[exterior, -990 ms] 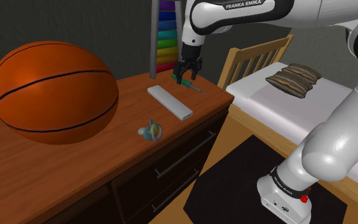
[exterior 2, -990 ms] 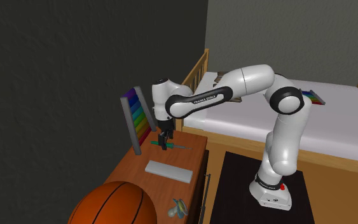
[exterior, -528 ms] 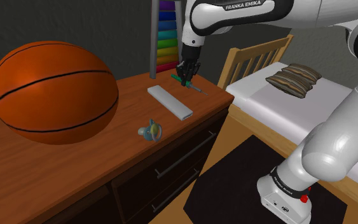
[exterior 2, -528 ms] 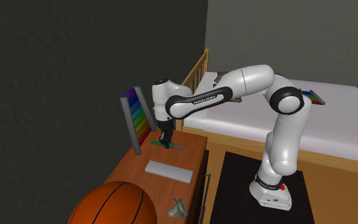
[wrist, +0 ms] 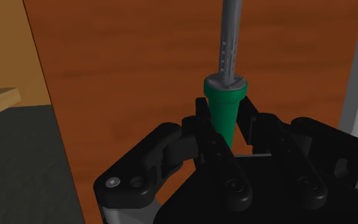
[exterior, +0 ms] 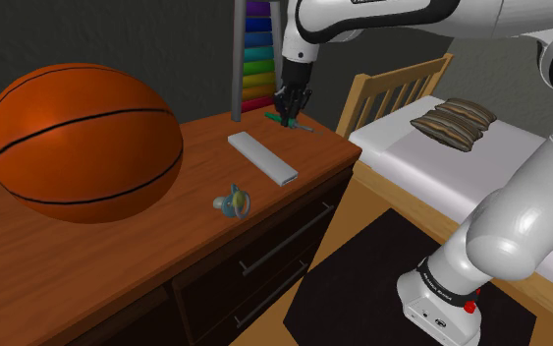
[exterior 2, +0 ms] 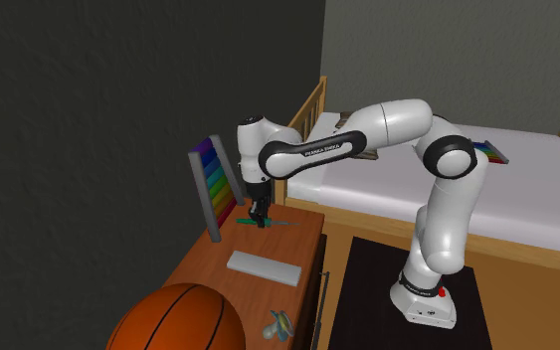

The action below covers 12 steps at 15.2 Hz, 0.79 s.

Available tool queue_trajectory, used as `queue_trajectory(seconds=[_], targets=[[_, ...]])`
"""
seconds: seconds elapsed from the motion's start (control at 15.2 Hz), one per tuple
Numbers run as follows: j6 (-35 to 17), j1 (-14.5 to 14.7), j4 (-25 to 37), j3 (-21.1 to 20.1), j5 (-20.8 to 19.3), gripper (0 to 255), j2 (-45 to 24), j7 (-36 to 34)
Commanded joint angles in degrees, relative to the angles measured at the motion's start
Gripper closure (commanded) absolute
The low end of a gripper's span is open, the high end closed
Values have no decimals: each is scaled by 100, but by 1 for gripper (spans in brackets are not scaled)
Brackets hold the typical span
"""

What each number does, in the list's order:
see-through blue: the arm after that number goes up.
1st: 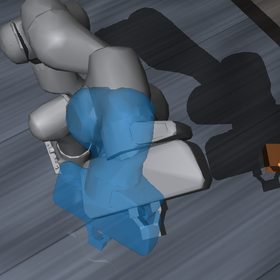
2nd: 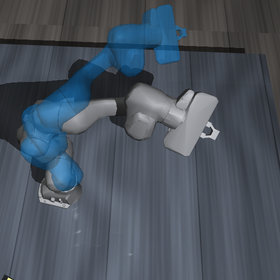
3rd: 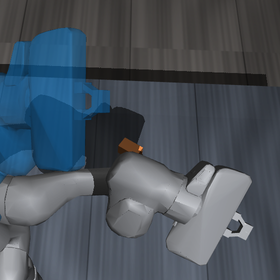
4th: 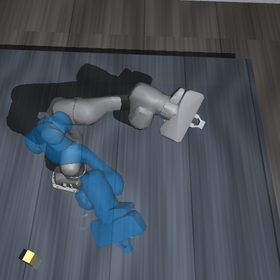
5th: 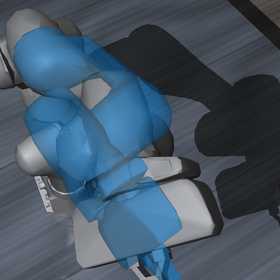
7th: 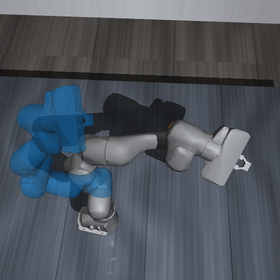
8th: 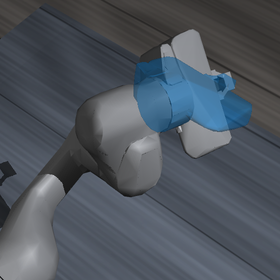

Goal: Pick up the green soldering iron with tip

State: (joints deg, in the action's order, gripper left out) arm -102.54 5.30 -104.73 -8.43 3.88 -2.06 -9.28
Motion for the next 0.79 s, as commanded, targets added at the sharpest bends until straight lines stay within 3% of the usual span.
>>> queue_trajectory(seconds=[0.0,0.73], targets=[[140,-5,128,4,-1,255,9,-1],[844,-7,837,6,-8,255,6,-44]])
